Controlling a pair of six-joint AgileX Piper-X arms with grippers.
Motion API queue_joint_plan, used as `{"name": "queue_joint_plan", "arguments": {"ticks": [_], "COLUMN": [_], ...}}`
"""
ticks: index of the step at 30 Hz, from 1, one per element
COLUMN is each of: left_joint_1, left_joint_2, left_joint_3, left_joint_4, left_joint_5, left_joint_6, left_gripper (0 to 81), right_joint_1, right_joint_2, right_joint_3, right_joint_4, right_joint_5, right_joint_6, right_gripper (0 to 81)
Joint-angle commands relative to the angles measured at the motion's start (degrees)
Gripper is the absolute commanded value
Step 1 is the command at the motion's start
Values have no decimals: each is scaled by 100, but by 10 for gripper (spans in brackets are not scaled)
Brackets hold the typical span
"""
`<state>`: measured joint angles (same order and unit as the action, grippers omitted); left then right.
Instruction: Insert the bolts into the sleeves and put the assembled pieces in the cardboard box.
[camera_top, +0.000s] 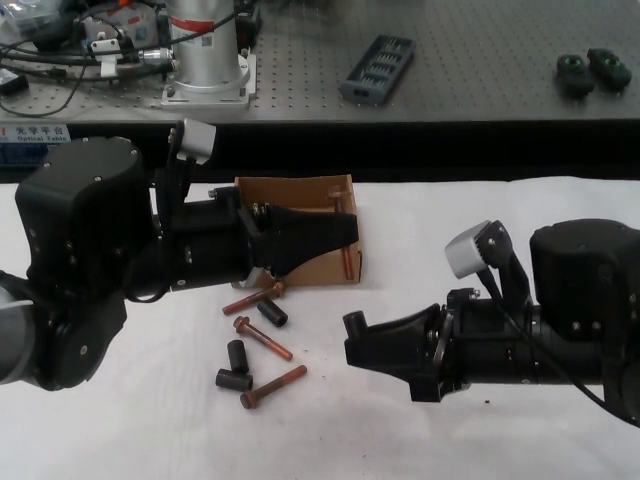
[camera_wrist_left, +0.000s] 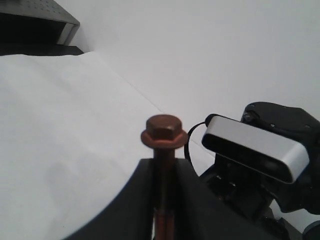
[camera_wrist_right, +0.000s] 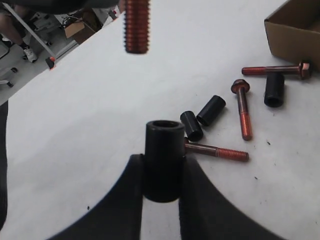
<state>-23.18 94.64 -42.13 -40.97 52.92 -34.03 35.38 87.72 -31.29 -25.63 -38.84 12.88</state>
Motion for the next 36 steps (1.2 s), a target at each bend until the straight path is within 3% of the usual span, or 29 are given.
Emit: {"name": "queue_joint_plan", "arguments": {"ticks": [1, 19, 36], "left_joint_1": [3, 3, -17], "left_joint_2": [-90, -90, -90], "left_joint_3": [-65, -47, -47], "left_joint_4": [34, 87, 103], "left_joint_5": [26, -384, -144], "left_joint_6": [261, 569, 196], "left_gripper": [6, 6, 6], "right_joint_1": [7, 7, 7], "right_joint_2": [-3, -3, -3], "right_joint_3": [-18, -18, -18], "right_joint_4": [-132, -218, -508], "right_joint_5": [-73, -73, 66], "right_joint_6": [95, 290, 346], "right_gripper": [7, 7, 7]}}
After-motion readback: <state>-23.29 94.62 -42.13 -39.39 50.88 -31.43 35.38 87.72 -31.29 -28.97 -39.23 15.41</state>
